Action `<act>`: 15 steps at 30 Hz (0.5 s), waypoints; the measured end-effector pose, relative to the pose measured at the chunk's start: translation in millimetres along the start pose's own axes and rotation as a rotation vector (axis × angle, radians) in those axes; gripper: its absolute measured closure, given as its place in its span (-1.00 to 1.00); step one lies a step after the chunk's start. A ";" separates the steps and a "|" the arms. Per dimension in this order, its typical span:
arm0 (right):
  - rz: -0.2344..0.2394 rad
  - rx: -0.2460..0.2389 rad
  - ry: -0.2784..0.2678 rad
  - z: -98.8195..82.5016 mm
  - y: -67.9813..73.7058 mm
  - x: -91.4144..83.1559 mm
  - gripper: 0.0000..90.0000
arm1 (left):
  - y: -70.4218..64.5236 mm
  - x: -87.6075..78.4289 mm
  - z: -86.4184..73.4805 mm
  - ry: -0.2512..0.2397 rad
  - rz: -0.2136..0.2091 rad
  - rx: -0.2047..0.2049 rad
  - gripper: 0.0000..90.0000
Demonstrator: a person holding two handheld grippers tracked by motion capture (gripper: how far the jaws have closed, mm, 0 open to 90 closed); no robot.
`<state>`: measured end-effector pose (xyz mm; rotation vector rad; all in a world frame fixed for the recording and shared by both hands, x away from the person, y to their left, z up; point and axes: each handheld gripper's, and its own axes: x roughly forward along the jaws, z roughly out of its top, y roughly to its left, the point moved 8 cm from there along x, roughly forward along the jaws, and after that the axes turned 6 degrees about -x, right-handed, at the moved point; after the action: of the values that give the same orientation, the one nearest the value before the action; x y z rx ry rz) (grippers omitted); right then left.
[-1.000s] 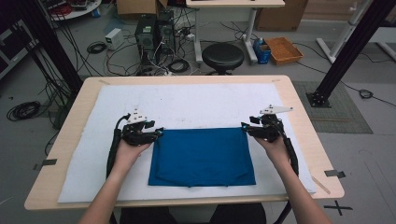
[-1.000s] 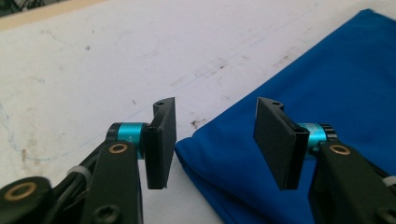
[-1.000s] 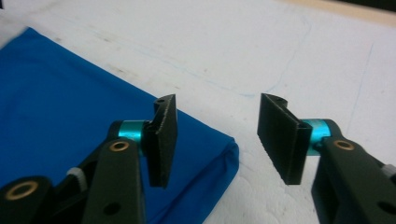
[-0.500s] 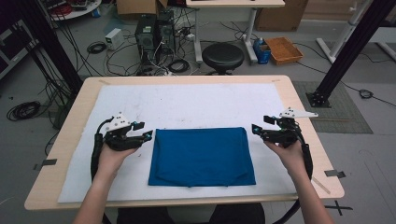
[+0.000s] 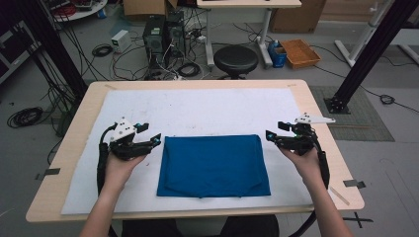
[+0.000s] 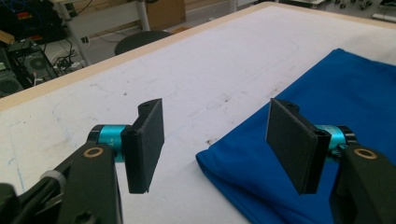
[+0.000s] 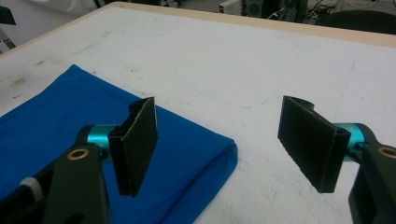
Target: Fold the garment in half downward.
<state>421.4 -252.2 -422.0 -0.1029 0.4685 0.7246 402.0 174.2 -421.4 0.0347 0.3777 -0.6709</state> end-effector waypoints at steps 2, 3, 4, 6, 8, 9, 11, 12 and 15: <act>0.002 0.005 -0.003 0.5 -0.7 -1.1 -0.37 | -0.3 0.8 -0.1 0.001 -0.010 -0.010 -0.17; 0.001 0.010 -0.002 0.5 -0.6 -1.6 -0.37 | -0.6 1.3 -0.4 0.003 -0.014 -0.006 -0.17; 0.000 0.011 -0.004 0.9 -1.0 -2.1 -0.37 | -0.6 1.5 -0.5 0.004 -0.015 -0.008 -0.17; -0.001 0.015 -0.009 1.3 -1.4 -3.0 -0.37 | -1.2 1.6 0.1 0.004 -0.027 -0.017 -0.17; 0.002 0.018 -0.011 1.7 -2.5 -3.8 -0.37 | -1.4 0.8 1.3 0.001 -0.042 -0.027 -0.17; 0.003 0.023 -0.011 1.7 -2.8 -4.1 -0.37 | -1.9 0.1 1.7 0.002 -0.045 -0.029 -0.17; 0.001 0.028 -0.011 1.8 -3.5 -4.5 -0.37 | -1.4 -0.7 2.3 -0.003 -0.038 -0.023 -0.17; 0.004 0.029 -0.009 1.5 -3.2 -4.5 -0.37 | -1.4 -0.8 2.5 -0.005 -0.038 -0.024 -0.18; 0.005 0.020 -0.010 1.6 -2.8 -4.4 -0.37 | -1.4 -0.6 2.4 -0.001 -0.039 -0.027 -0.20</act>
<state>421.0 -256.7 -418.8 -0.0796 0.4669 0.7254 401.5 173.1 -418.8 0.0012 0.3868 -0.7039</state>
